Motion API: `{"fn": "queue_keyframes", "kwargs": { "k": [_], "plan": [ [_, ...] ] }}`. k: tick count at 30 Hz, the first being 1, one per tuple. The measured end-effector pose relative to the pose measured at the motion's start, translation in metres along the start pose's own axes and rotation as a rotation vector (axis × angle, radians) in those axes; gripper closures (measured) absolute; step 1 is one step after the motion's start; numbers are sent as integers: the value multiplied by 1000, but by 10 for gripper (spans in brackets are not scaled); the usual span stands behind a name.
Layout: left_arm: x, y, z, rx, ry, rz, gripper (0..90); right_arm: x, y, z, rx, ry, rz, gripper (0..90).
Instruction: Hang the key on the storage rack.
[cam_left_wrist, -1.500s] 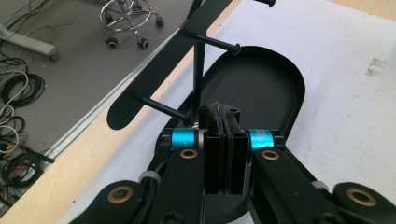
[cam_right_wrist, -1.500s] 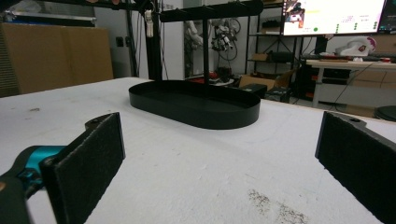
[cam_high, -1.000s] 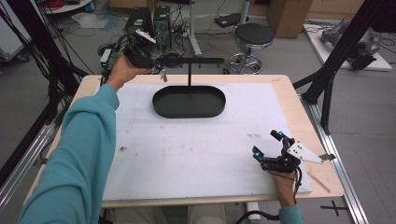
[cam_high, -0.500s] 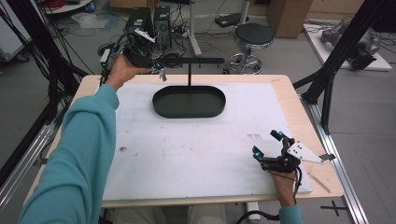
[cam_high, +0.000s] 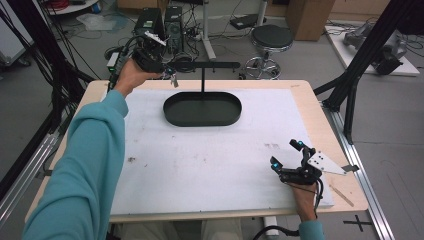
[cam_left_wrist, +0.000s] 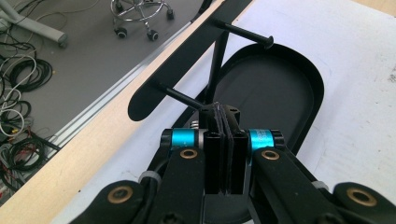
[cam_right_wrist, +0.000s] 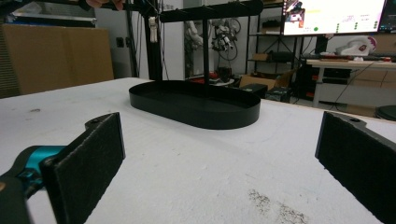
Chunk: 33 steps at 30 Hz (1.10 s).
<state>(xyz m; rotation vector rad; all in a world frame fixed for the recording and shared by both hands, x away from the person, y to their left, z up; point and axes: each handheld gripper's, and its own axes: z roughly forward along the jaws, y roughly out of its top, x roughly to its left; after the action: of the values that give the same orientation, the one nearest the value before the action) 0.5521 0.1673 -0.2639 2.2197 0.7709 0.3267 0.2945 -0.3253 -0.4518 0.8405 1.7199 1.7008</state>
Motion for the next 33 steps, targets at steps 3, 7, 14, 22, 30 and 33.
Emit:
{"fn": "queue_keyframes", "kwargs": {
  "k": [3, 7, 14, 22, 30, 33],
  "plan": [
    [0, 0, 0, -4, 0, -1, 884, 0, 0, 0, 0, 1, 0, 5],
    [1, 0, 0, -7, 4, -3, 883, 0, 0, 0, 0, 0, 0, 5],
    [3, -1, 0, -13, 6, -14, 884, 0, 0, 0, 0, 1, 2, 5],
    [6, -1, 2, -16, 19, -18, 883, 0, 0, 0, 0, 0, 2, 5],
    [9, -2, 4, -39, 28, -8, 883, 0, 0, 0, 0, 0, 1, 5],
    [10, -3, 6, -41, 38, -5, 882, 0, 0, 0, 0, 0, 2, 5]
  ]
}}
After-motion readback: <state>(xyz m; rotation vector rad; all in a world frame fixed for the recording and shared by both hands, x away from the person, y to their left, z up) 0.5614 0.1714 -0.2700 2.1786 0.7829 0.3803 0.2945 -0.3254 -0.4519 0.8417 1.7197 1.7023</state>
